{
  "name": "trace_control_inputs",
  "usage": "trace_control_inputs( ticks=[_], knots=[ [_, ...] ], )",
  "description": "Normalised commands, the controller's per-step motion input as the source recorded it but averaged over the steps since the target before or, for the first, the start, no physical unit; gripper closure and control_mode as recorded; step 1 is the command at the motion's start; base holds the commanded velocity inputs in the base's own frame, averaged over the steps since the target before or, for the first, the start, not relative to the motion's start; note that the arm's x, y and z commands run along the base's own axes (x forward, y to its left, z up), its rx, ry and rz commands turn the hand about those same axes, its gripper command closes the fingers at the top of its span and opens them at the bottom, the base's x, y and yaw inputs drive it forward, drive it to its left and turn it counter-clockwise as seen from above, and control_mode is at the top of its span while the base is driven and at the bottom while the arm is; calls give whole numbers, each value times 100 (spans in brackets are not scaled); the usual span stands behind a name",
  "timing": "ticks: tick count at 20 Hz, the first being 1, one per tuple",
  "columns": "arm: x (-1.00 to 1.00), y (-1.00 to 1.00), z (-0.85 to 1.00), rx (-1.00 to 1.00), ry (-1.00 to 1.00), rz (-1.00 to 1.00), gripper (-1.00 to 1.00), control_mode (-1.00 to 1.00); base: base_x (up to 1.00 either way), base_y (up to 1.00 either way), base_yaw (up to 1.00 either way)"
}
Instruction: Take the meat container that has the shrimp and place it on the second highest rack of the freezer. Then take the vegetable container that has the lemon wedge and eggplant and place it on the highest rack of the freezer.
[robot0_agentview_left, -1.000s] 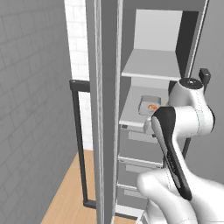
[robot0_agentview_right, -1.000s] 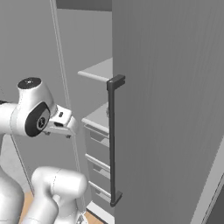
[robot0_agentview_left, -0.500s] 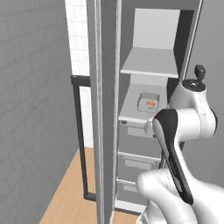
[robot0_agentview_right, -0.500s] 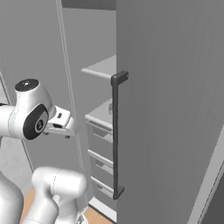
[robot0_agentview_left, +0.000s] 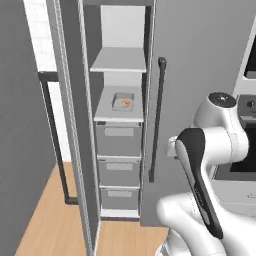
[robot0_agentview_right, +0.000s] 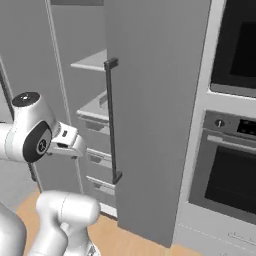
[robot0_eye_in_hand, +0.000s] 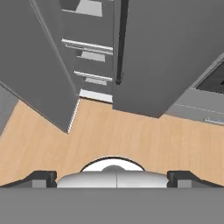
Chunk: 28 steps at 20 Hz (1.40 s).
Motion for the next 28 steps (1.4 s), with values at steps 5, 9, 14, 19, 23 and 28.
trace_control_inputs(
  ticks=[5, 9, 14, 19, 23, 28],
  knots=[
    [0, 0, 0, 0, 0, 0, -100, 100, 0, -39, -81],
    [0, 0, 0, 0, 0, 0, -100, 100, 0, -98, -47],
    [0, 0, 0, 0, 0, 0, -100, 100, 26, -100, -8],
    [0, 0, 0, 0, 0, 0, -100, 100, 61, -100, 4],
    [0, 0, 0, 0, 0, 0, -100, 100, 69, -100, 4],
    [0, 0, 0, 0, 0, 0, -100, 100, 54, -100, 2]
  ],
)
